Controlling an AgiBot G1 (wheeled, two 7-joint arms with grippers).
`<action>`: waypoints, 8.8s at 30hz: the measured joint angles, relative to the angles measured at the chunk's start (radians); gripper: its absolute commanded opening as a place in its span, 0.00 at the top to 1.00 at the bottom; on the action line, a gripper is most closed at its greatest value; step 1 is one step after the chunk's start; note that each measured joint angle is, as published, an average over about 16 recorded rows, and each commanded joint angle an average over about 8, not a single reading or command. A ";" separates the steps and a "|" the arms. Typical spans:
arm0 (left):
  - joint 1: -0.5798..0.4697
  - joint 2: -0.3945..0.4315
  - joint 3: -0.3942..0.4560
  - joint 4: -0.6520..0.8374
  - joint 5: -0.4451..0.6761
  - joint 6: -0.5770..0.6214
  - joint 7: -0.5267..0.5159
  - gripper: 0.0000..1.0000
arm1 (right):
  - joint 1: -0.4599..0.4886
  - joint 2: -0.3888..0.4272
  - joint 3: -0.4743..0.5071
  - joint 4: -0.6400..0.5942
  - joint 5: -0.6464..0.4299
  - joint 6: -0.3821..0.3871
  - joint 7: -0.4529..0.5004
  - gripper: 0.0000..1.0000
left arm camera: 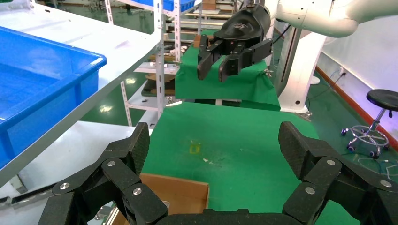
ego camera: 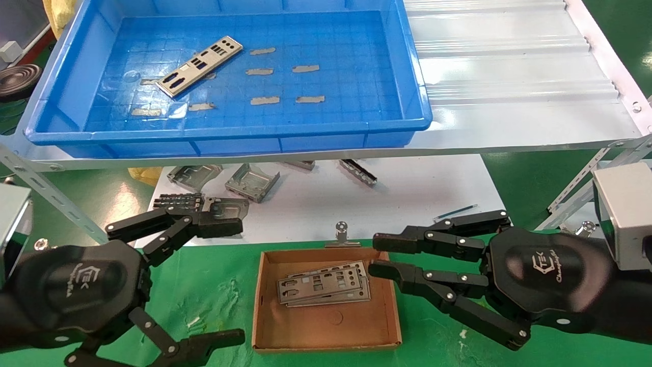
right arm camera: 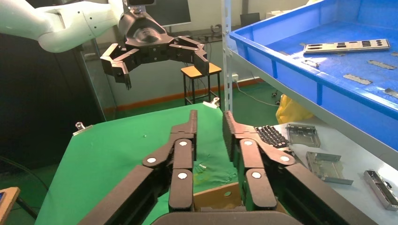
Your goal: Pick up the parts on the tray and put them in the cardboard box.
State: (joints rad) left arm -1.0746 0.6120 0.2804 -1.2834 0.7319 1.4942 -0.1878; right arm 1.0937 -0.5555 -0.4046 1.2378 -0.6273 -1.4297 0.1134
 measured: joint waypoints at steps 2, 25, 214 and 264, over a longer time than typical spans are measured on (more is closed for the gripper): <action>0.000 0.000 0.000 0.000 0.000 0.000 0.000 0.00 | 0.000 0.000 0.000 0.000 0.000 0.000 0.000 1.00; -0.132 0.043 0.015 0.102 0.065 -0.051 -0.017 0.00 | 0.000 0.000 0.000 0.000 0.000 0.000 0.000 1.00; -0.952 0.583 0.291 1.273 0.669 -0.533 0.217 1.00 | 0.000 0.000 0.000 0.000 0.000 0.000 0.000 0.00; -0.972 0.469 0.203 1.245 0.538 -0.101 0.296 1.00 | 0.000 0.000 0.000 0.000 0.000 0.000 0.000 0.00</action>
State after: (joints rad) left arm -2.0462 1.0810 0.4837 -0.0379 1.2698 1.3931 0.1084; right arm 1.0938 -0.5554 -0.4048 1.2378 -0.6272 -1.4297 0.1132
